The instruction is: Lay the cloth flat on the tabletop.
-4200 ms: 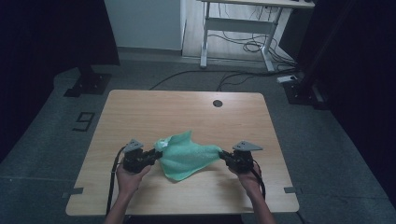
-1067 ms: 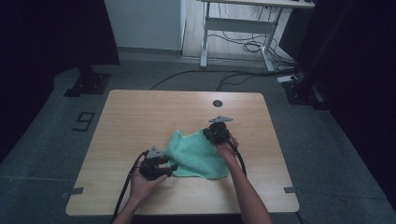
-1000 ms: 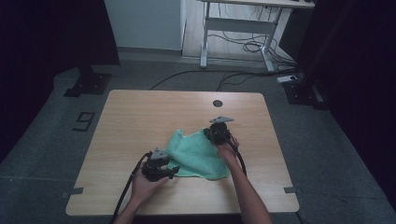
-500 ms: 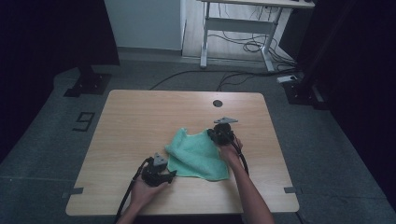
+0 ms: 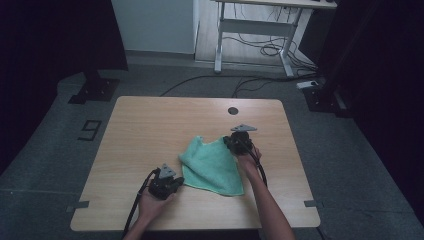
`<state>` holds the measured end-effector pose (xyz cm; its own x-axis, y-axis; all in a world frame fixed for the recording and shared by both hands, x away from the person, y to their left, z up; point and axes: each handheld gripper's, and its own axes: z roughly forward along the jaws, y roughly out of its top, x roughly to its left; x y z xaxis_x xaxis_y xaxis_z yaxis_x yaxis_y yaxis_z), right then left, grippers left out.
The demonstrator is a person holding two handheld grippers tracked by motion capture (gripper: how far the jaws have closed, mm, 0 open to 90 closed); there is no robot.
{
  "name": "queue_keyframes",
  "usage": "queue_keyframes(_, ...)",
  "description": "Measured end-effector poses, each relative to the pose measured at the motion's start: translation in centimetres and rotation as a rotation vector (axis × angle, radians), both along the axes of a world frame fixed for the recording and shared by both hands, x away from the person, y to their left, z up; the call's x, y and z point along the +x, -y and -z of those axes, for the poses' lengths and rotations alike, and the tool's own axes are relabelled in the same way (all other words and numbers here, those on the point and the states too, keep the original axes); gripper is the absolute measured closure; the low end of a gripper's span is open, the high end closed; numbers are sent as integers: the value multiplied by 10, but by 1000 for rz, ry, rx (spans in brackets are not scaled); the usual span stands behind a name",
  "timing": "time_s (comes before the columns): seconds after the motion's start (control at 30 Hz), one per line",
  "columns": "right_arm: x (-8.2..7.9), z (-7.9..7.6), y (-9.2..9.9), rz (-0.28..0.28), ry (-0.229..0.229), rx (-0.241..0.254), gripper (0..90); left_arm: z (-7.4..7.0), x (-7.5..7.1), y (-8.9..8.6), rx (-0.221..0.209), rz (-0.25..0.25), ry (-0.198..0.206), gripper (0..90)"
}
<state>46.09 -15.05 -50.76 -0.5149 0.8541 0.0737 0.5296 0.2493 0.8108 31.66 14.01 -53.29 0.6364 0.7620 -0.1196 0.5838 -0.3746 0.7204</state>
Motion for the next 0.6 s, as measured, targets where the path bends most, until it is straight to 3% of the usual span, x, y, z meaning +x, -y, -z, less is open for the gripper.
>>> queue_keyframes(0.37, 3, -7, 22, 33, 15, 52, 856, -13, -26, -25, -63, 0, -5, 892)
queue_keyframes(0.6, 9, 11, 30, 56, -25, 41, 852, -7, -30, -30, -64, -11, -30, 871)
